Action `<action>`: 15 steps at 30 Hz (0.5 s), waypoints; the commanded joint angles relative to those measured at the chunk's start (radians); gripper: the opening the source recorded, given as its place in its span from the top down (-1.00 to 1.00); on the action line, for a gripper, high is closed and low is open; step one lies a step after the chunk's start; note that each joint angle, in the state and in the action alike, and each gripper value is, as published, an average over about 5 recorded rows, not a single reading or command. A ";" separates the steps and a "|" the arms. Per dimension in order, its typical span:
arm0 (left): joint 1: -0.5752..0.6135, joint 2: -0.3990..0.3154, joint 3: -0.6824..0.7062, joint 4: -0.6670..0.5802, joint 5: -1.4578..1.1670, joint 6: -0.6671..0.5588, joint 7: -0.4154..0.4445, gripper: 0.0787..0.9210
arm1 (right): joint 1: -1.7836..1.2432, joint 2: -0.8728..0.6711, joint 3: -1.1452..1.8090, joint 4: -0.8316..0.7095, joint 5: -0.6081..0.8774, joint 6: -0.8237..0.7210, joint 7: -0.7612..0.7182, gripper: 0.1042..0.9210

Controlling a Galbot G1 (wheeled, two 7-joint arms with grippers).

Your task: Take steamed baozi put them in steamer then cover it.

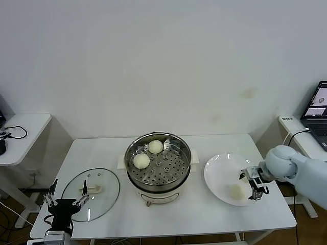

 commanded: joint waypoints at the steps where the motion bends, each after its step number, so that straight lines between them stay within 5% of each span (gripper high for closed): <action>1: -0.001 0.000 0.000 0.001 0.000 0.000 0.000 -0.77 | -0.099 0.049 0.052 -0.055 -0.049 -0.008 0.039 -0.76; 15: -0.005 0.000 -0.002 0.007 0.000 -0.001 0.000 -0.77 | -0.108 0.084 0.070 -0.092 -0.046 -0.025 0.063 -0.63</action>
